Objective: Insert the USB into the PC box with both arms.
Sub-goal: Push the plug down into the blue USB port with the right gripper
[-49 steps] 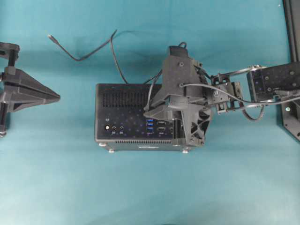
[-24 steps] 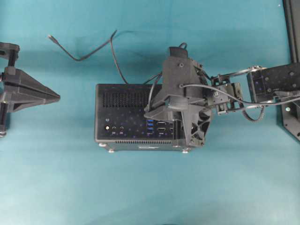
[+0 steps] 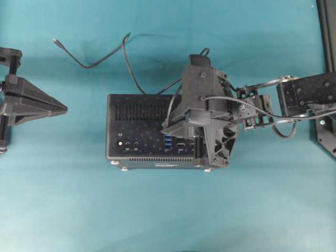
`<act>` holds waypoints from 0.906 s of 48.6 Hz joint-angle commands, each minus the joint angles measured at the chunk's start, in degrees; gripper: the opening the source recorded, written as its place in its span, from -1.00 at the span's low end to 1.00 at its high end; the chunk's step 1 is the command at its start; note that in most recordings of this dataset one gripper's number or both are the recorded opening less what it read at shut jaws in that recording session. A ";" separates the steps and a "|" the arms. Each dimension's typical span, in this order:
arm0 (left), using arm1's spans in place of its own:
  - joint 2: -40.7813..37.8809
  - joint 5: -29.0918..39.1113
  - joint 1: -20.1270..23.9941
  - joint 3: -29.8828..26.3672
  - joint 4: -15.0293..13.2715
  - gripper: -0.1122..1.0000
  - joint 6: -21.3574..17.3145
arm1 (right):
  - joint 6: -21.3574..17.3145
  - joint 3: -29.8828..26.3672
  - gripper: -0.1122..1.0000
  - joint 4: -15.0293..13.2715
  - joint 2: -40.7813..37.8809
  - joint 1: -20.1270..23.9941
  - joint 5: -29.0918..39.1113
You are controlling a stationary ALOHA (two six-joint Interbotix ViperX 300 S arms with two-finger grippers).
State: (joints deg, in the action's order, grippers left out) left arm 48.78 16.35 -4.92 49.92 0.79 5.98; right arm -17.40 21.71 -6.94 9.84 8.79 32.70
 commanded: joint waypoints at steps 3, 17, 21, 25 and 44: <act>-0.09 -0.53 -0.09 -1.05 0.09 -0.80 0.09 | -0.70 0.26 -0.60 0.88 -0.44 1.85 0.97; -0.18 -0.53 -0.09 -1.23 0.09 -0.80 0.09 | -0.62 0.18 -0.59 0.79 -0.44 1.58 0.97; -0.18 -0.53 -0.35 -1.49 0.09 -0.80 0.00 | -0.62 0.00 -0.59 0.88 -0.44 1.58 0.97; -0.35 -0.44 -0.88 -1.93 0.09 -0.80 0.09 | -0.62 -0.18 -0.58 0.79 -0.44 1.58 0.97; -0.53 -0.35 -1.32 -2.72 0.09 -0.80 0.00 | -0.53 -0.70 -0.48 0.62 -0.26 1.49 0.97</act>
State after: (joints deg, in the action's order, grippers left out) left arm 48.25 16.35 -6.06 49.13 0.79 6.06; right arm -17.40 21.27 -6.86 9.76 8.79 33.05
